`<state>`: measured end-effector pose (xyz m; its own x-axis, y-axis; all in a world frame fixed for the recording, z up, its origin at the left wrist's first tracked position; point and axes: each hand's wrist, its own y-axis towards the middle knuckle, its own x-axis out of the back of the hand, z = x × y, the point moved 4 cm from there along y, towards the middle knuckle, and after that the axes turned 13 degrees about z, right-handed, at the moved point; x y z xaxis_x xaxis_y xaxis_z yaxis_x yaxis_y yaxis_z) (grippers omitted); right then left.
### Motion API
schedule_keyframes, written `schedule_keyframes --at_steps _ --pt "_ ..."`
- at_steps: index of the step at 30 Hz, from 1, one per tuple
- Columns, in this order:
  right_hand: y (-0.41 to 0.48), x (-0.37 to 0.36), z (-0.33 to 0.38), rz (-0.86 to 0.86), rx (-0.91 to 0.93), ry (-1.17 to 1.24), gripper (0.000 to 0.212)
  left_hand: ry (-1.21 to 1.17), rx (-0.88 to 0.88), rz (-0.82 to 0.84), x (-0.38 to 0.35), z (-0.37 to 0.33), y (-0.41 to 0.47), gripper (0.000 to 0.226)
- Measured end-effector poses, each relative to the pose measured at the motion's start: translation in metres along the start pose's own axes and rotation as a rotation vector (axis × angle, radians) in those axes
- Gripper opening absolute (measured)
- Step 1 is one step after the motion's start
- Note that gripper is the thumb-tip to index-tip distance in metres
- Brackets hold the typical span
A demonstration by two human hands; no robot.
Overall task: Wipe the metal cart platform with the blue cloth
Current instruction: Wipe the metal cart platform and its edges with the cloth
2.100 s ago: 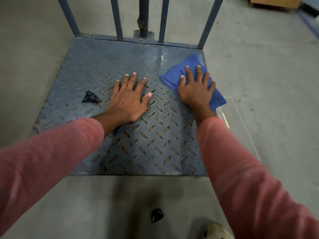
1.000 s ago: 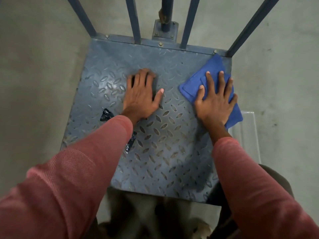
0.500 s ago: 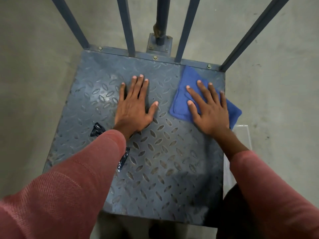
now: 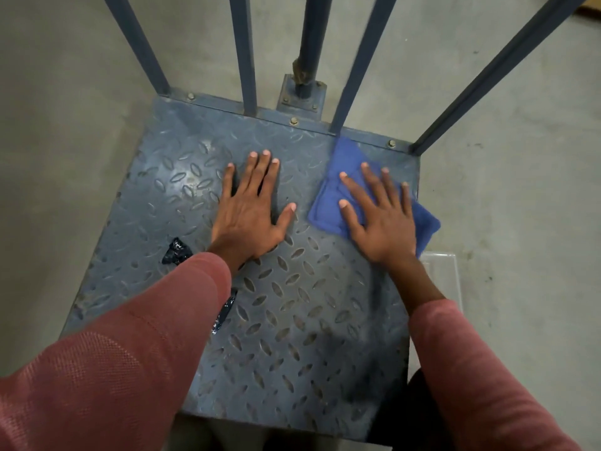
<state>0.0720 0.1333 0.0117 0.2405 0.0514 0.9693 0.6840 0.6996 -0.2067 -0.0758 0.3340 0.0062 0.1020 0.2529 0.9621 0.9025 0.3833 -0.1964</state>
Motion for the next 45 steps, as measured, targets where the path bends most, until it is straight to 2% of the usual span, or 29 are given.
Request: schedule_keyframes --at_steps 2,4,8,11,13,17,19,22,23,24,27,29,31,34,36,38,40,45 --pt "0.014 0.004 -0.016 0.006 -0.189 0.088 0.054 0.005 0.007 0.016 0.000 -0.001 0.000 0.085" --pt "0.028 0.005 -0.012 0.017 -0.256 0.129 0.054 0.008 0.007 0.026 0.001 0.000 0.000 0.084" --pt "0.034 0.008 -0.002 0.080 -0.197 0.123 0.056 -0.088 0.035 0.019 0.009 -0.002 -0.006 0.079" --pt "0.030 0.009 -0.006 0.116 -0.177 0.117 0.056 -0.149 0.050 0.008 0.025 -0.004 -0.020 0.064" --pt "0.032 0.010 -0.005 0.119 -0.155 0.099 0.056 -0.126 0.040 0.147 0.035 -0.007 -0.028 0.060" --pt "0.034 0.013 0.000 0.150 -0.196 0.182 0.056 0.039 -0.008 0.449 0.046 -0.014 -0.034 0.083" --pt "0.030 0.008 0.019 0.163 -0.177 0.205 0.057 0.071 -0.014 0.489 0.048 -0.016 -0.032 0.087" --pt "0.003 -0.002 0.041 0.164 0.026 0.109 0.057 0.081 0.018 0.501 0.039 -0.018 -0.037 0.084" --pt "-0.005 -0.004 0.035 0.156 0.037 0.093 0.057 0.085 0.017 0.514 0.033 -0.019 -0.041 0.085" --pt "-0.009 -0.003 0.024 0.141 -0.006 0.100 0.057 0.092 0.011 0.531 0.029 -0.019 -0.044 0.087" --pt "0.005 0.007 -0.010 0.107 -0.283 0.243 0.058 0.094 -0.016 0.574 0.025 -0.016 -0.045 0.103" --pt "0.023 0.009 -0.005 0.122 -0.372 0.314 0.058 0.100 -0.016 0.569 0.025 -0.016 -0.044 0.107" --pt "0.035 0.006 0.020 0.143 -0.291 0.264 0.057 0.093 -0.010 0.552 0.023 -0.015 -0.045 0.107" --pt "0.024 0.001 0.046 0.110 0.054 0.125 0.056 0.033 0.002 0.535 0.020 -0.014 -0.048 0.104" --pt "0.003 -0.001 0.035 0.095 0.160 0.110 0.057 0.045 0.003 0.521 0.015 -0.013 -0.050 0.101" --pt "-0.014 -0.003 0.012 0.087 0.082 0.123 0.057 0.081 -0.003 0.498 0.007 -0.014 -0.051 0.099" --pt "-0.018 -0.003 -0.003 0.074 -0.081 0.150 0.057 0.068 0.007 0.480 0.003 -0.016 -0.053 0.099" --pt "0.028 0.003 0.015 0.055 -0.338 0.279 0.058 0.060 0.022 0.503 0.007 -0.022 -0.052 0.103"
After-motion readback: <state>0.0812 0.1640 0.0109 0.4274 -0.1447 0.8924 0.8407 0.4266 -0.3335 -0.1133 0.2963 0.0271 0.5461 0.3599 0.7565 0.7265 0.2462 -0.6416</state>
